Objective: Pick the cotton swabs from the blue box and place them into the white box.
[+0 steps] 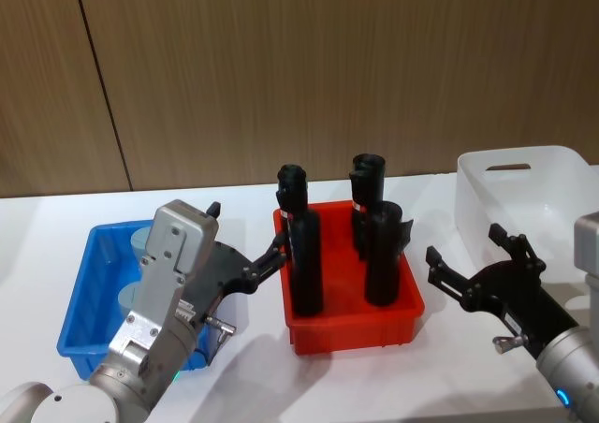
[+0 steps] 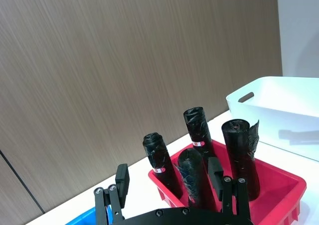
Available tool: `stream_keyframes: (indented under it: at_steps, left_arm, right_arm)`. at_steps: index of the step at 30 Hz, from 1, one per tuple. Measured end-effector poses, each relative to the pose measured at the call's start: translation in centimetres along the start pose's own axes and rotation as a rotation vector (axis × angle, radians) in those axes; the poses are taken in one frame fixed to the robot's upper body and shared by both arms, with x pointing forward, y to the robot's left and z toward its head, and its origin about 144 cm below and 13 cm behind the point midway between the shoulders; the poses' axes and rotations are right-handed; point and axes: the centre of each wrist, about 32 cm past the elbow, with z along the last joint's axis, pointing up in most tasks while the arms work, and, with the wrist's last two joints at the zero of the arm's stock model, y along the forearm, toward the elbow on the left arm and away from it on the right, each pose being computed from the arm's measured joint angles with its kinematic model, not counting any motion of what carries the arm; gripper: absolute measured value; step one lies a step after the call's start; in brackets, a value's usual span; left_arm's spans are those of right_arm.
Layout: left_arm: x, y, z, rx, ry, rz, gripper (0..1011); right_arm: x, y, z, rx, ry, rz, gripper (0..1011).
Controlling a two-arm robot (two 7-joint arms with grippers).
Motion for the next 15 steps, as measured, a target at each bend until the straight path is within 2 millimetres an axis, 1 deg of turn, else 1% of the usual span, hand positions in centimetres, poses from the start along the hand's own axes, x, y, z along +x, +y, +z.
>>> stream_keyframes:
  at_steps: [15]
  left_arm:
    - [0.00,0.00,0.00,0.000,0.000,0.000,1004]
  right_arm:
    - [0.00,0.00,0.00,0.000,0.000,0.000,1002]
